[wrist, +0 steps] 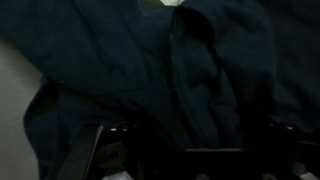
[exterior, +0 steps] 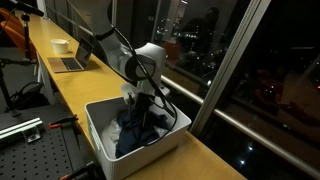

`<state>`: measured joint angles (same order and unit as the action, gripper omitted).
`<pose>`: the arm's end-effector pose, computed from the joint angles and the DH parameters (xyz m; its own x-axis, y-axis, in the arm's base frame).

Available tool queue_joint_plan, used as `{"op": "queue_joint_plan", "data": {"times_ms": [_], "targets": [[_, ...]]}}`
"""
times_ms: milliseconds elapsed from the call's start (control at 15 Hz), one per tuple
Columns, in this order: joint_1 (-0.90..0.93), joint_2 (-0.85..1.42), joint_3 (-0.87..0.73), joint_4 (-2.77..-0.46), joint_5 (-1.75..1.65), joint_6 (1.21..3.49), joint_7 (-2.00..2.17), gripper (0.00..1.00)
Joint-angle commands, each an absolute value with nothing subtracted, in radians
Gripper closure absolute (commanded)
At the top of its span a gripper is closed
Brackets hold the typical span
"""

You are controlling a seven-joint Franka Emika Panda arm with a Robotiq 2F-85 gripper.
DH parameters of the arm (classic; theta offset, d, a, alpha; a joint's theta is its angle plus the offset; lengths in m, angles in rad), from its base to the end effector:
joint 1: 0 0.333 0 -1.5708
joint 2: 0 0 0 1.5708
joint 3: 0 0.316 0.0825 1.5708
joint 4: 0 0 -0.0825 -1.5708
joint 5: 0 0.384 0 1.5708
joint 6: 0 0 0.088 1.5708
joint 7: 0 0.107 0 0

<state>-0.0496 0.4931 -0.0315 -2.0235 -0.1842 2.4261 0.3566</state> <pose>0.5899 -0.0485 0.1948 0.9559 -0.2892 -0.0509 -0.2790 -0.9487 0.1490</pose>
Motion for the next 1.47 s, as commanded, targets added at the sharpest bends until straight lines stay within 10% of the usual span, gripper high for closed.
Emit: {"op": "queue_joint_plan", "data": {"times_ms": [0,733,1400], "targets": [[-0.025,0.624,-0.040,-1.921,-0.095,2.403,0.309,0.13],[0.081,0.390,-0.048,-2.193,-0.061,2.389,0.374,0.99],[0.305,0.088,0.072,-2.064,-0.359,1.852,0.764,1.00]]}}
